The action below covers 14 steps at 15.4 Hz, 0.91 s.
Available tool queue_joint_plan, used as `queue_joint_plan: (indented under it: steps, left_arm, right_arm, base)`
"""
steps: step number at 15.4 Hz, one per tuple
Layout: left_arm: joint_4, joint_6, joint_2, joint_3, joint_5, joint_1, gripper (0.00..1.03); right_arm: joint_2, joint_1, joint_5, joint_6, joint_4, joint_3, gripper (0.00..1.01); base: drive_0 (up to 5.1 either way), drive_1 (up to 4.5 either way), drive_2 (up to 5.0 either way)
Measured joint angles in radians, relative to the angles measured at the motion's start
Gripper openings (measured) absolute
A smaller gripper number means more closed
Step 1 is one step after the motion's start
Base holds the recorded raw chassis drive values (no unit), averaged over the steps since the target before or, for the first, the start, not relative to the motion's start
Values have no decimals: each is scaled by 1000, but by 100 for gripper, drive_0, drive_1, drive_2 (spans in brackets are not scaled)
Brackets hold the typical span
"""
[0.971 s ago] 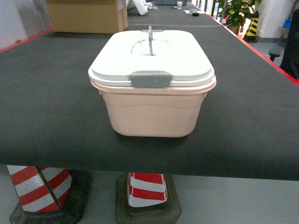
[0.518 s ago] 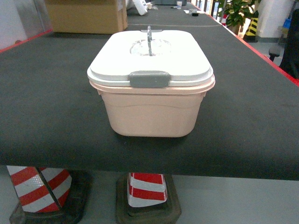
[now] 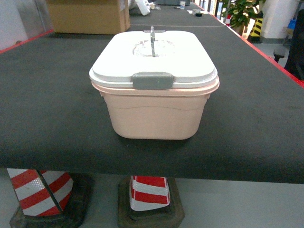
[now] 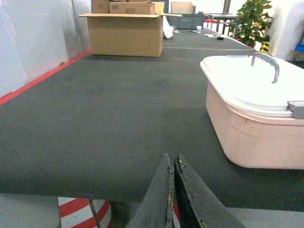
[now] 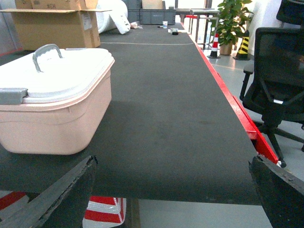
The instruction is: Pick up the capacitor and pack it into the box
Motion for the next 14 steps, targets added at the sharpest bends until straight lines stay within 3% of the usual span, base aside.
queue_joint_plan:
  steps: [9,11,14]
  left_arm:
    - [-143,0,-144,0,0,0,2]
    - [-335,0,-291,0,0,0,2]
    - [-327,0,-308,0,0,0,2]
  right_arm:
    - [0,0,0,0,0,0,98]
    - [0,0,0,0,0,0,98]
    - [0,0,0,0,0,0,98]
  base:
    - [0,0,0]
    - [0,0,0]
    - [0,0,0]
